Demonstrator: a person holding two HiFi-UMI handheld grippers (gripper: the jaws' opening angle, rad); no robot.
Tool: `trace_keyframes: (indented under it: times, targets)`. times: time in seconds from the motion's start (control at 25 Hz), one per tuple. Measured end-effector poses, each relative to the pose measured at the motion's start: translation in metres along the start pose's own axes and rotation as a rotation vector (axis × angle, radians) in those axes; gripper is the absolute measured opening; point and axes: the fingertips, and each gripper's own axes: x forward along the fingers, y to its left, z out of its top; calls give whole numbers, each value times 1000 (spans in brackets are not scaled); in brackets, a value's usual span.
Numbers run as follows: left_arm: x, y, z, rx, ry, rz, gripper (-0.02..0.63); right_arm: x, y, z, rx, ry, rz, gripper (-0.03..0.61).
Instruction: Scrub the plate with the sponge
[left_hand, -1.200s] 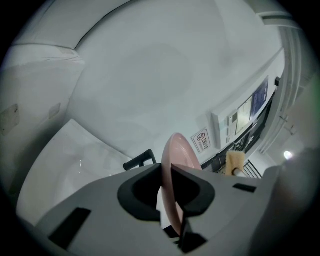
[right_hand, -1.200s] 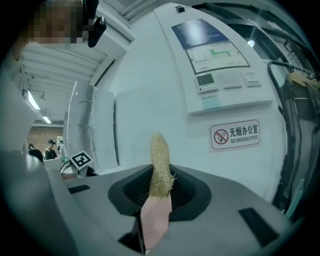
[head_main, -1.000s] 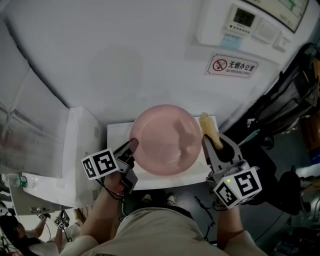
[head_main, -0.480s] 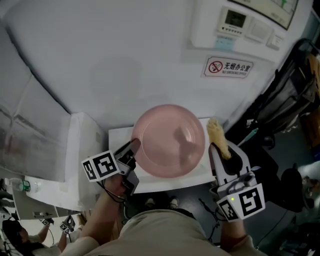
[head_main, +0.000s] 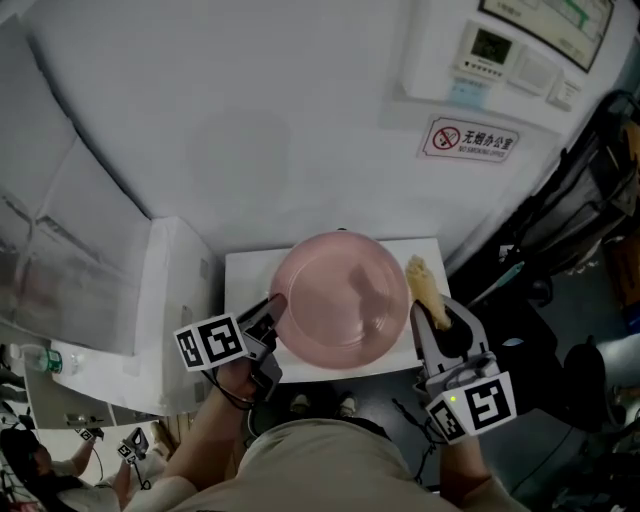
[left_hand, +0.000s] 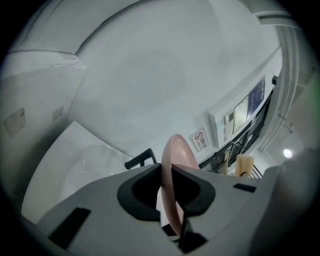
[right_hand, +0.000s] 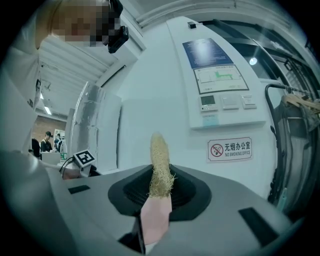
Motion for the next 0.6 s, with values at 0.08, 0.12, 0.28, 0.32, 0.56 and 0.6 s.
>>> trace_keyframes:
  times: [0.08, 0.12, 0.28, 0.32, 0.56, 0.6]
  targets:
    - [-2, 7, -1, -11, 1, 11, 49, 2, 2, -2, 5, 4, 4, 80]
    - [-3, 11, -1, -14, 1, 16, 50, 3, 3, -3, 7, 4, 6, 80]
    - [-5, 19, 0, -20, -2, 28, 51, 7, 6, -1, 5, 1, 10, 80]
    - [-5, 19, 0, -22, -2, 28, 51, 8, 6, 0, 4, 0, 10, 80]
    - [-2, 17, 2, -21, 3, 22, 49, 13, 7, 6, 7, -17, 11, 80]
    - [-1, 17, 2, -20, 5, 21, 49, 13, 7, 8, 7, -20, 11, 80]
